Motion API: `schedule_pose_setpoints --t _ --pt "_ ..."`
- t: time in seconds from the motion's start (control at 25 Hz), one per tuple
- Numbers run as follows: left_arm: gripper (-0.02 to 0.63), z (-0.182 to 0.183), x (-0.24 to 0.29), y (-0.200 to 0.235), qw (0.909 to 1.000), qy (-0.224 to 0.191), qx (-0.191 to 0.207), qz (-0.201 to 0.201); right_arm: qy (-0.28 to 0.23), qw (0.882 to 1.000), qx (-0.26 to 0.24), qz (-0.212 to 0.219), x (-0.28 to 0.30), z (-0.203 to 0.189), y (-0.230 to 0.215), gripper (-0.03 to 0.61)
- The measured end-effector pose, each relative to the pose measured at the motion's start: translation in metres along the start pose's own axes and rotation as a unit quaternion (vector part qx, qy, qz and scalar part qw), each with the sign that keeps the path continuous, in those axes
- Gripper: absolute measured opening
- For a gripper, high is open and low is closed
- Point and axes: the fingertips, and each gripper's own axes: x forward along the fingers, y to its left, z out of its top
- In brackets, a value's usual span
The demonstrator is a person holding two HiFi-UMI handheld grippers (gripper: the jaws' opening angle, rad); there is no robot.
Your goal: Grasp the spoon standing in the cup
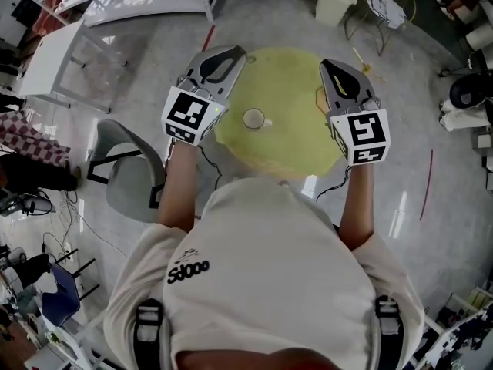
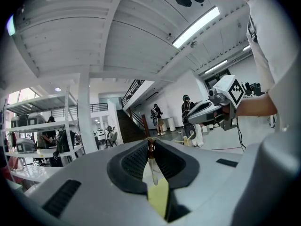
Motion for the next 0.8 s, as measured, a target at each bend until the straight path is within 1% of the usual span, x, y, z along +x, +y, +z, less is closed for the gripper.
schedule_pose_setpoints --t 0.52,0.8 --pt "0.061 -0.005 0.006 0.001 0.9999 0.007 -0.007 -0.007 0.013 1.0 0.007 0.003 0.006 -0.009 -0.001 0.015" --pt "0.061 -0.013 0.006 0.004 0.9999 0.011 -0.008 -0.009 0.018 1.0 0.009 0.004 0.013 -0.014 0.001 0.015"
